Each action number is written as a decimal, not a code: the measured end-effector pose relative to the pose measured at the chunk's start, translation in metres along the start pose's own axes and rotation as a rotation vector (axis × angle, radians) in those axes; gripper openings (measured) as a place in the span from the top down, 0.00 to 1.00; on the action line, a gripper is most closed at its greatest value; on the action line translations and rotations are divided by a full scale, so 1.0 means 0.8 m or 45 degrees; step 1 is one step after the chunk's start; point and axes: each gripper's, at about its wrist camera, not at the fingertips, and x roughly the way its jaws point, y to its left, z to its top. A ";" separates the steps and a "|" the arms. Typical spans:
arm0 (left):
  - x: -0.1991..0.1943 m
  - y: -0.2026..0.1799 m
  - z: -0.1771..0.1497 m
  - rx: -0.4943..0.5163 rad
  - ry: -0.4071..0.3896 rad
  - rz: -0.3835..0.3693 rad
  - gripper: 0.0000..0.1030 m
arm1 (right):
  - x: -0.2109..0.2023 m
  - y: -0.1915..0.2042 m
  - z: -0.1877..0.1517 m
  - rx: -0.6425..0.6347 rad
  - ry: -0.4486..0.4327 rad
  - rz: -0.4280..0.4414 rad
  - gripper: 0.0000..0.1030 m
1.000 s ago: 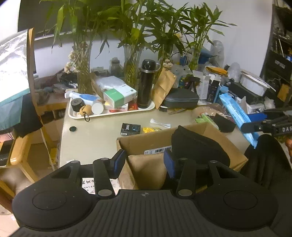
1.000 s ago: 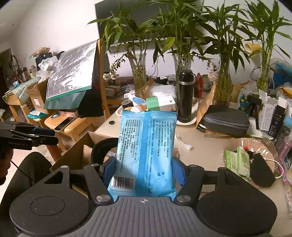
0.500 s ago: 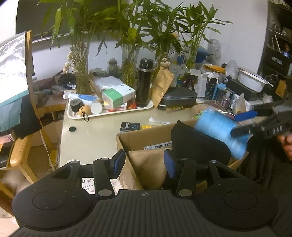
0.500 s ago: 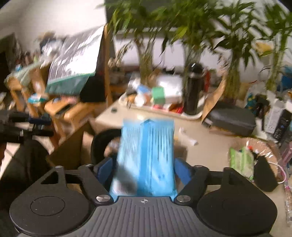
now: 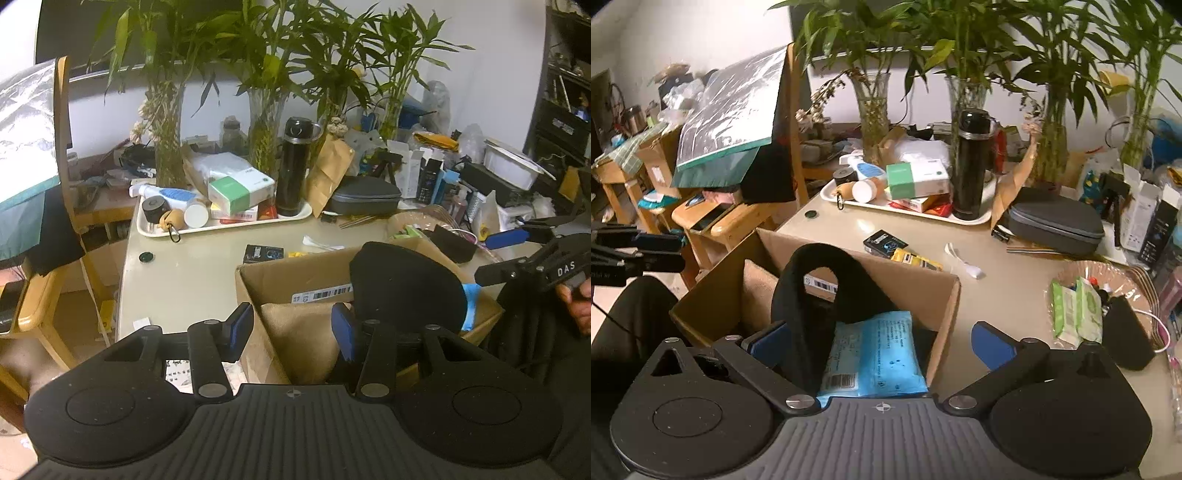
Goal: Organize soft objects
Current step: 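Lower the blue packet into the box and open the right tool, then move the right tool toward the white plastic strip on the table, then close the right tool on the white plastic strip, then lift the white strip with the right tool while the left tool approaches the black card package, then close the left tool on the black card package and lift it, then carry the black package into the box with the left tool while the right tool holds the white strip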
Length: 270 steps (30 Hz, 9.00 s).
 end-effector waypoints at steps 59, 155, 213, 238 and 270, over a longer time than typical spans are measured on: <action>0.066 0.059 0.041 -0.140 -0.128 0.042 0.35 | 0.067 -0.060 0.057 0.223 -0.066 -0.021 0.00; 0.261 0.132 0.038 -0.102 -0.018 0.169 0.28 | 0.424 -0.185 0.092 0.194 0.326 0.044 0.89; 0.419 0.075 0.047 0.314 0.226 -0.220 0.27 | 0.315 -0.158 0.139 0.058 0.046 -0.047 0.96; 0.430 0.076 0.055 0.287 0.174 -0.116 0.29 | 0.314 -0.155 0.138 0.021 0.053 -0.032 0.96; 0.231 0.087 0.109 0.264 -0.025 0.101 0.31 | 0.182 -0.122 0.109 0.043 -0.077 0.039 0.96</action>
